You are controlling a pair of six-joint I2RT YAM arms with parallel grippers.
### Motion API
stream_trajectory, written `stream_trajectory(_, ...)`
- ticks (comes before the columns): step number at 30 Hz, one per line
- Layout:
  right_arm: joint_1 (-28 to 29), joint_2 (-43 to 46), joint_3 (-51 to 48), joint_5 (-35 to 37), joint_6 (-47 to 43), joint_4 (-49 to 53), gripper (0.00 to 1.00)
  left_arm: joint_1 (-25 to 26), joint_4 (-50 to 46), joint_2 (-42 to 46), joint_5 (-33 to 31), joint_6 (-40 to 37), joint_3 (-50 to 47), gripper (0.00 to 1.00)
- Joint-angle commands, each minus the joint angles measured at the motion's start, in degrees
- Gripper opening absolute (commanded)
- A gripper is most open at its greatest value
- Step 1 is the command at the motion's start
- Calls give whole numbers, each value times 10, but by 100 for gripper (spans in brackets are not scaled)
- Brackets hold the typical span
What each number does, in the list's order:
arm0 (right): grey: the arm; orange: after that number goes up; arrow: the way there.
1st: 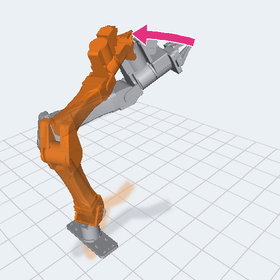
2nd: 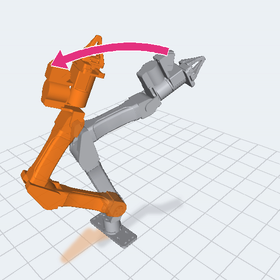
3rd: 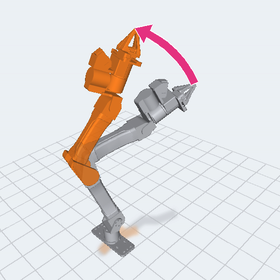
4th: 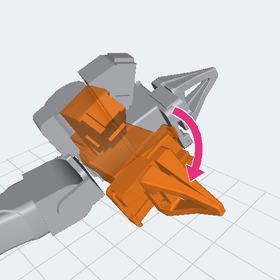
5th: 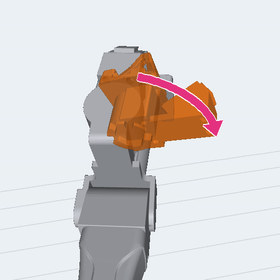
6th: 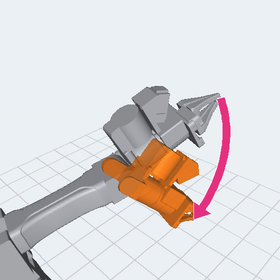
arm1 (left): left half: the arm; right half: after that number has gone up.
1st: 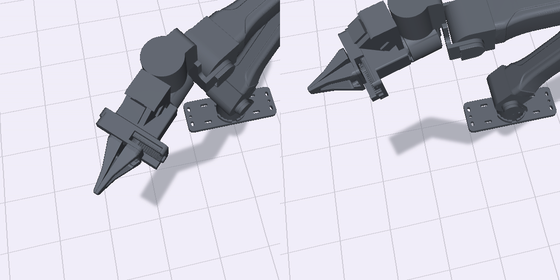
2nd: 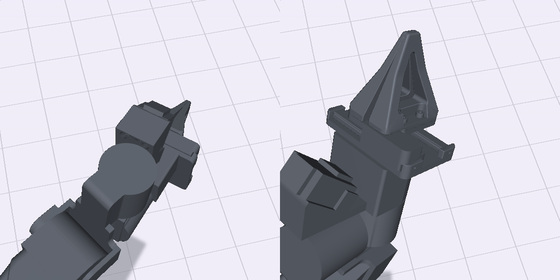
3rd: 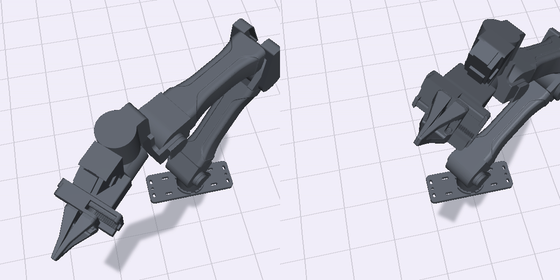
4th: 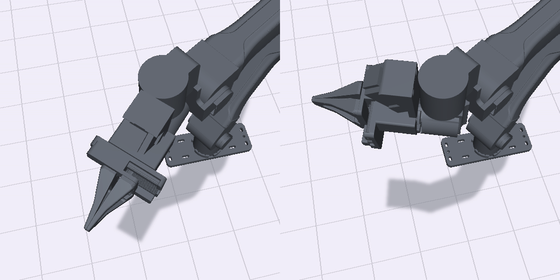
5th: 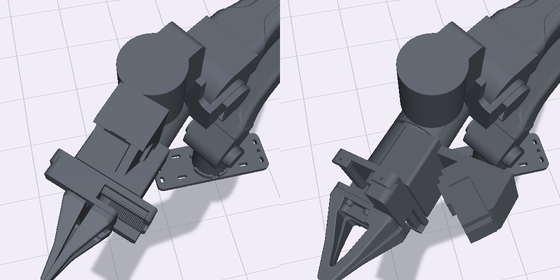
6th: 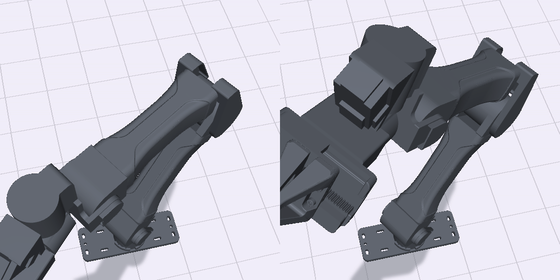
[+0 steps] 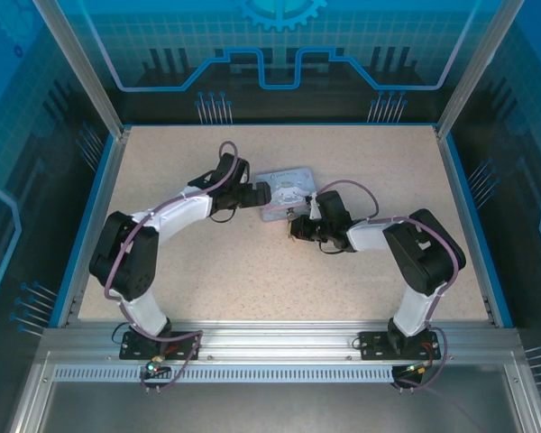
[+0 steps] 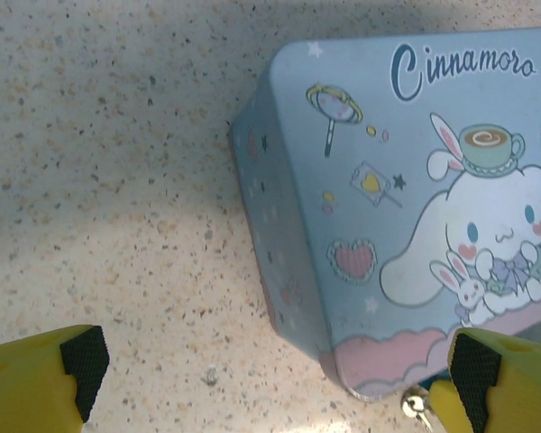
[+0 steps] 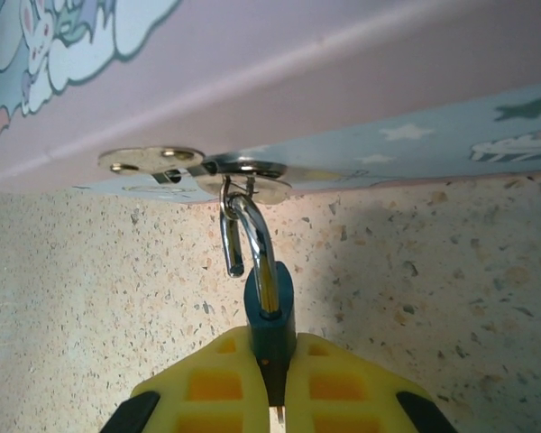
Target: Unlock the padlock with the key
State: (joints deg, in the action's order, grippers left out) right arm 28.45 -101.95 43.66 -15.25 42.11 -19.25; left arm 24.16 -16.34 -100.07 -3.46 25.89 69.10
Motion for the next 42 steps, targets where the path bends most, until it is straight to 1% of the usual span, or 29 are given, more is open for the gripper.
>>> stream_trajectory(1, -1, -8, -23, 3, 42, 16, 0, -4, -20, -27, -22, -22, 23, 99)
stream_trajectory(7, -2, -19, -36, -4, 80, -32, 0, -4, -16, -33, -18, -18, 8, 99)
stream_trajectory(20, -15, -33, -58, -12, 126, -89, 0, 3, 1, 4, -8, 13, -55, 99)
stream_trajectory(30, -22, -24, -62, -22, 123, -97, 0, 11, 3, 3, -11, 10, -63, 99)
stream_trajectory(42, -37, -7, -44, -29, 129, -96, 0, 13, 8, 5, -12, 7, -70, 99)
